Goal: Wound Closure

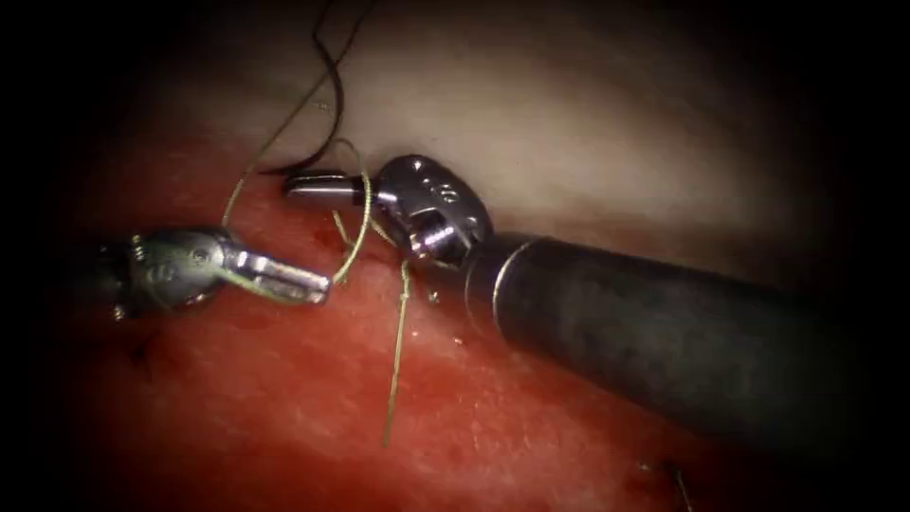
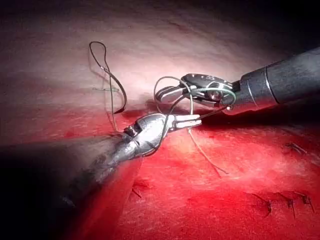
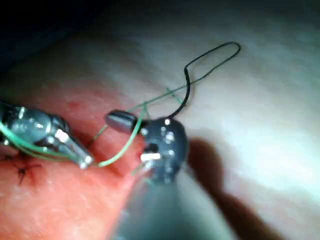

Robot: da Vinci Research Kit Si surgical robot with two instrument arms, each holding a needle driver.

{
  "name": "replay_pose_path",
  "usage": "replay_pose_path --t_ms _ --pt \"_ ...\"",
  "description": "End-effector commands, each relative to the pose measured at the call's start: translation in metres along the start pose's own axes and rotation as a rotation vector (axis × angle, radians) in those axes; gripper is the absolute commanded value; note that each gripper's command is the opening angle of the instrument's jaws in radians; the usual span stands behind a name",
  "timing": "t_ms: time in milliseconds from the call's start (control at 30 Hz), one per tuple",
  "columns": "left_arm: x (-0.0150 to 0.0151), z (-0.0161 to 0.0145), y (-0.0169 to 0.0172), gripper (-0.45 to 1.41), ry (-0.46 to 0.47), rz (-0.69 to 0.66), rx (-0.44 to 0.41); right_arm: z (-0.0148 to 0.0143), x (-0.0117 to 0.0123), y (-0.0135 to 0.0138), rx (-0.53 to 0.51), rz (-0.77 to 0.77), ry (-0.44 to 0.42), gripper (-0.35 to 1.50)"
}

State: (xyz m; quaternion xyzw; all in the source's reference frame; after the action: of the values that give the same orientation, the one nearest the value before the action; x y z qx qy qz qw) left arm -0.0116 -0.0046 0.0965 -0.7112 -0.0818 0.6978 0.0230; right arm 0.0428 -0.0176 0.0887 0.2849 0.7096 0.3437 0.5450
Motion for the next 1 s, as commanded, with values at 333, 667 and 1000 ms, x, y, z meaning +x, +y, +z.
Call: replay_pose_path --t_ms 333,667,1000 --pt "-0.0039 -0.0004 -0.0023 -0.45 0.051 -0.043 0.062 -0.0024 0.0004 -0.0010 0.079 0.012 0.026 -0.13" --pt "-0.0042 -0.0007 -0.0033 -0.45 0.110 -0.087 0.095 -0.0033 0.0005 -0.0017 0.171 0.048 0.029 -0.13" --pt "-0.0046 0.0005 -0.0046 -0.45 0.154 -0.118 0.074 -0.0028 -0.0013 -0.0031 0.256 0.055 -0.097 0.12"
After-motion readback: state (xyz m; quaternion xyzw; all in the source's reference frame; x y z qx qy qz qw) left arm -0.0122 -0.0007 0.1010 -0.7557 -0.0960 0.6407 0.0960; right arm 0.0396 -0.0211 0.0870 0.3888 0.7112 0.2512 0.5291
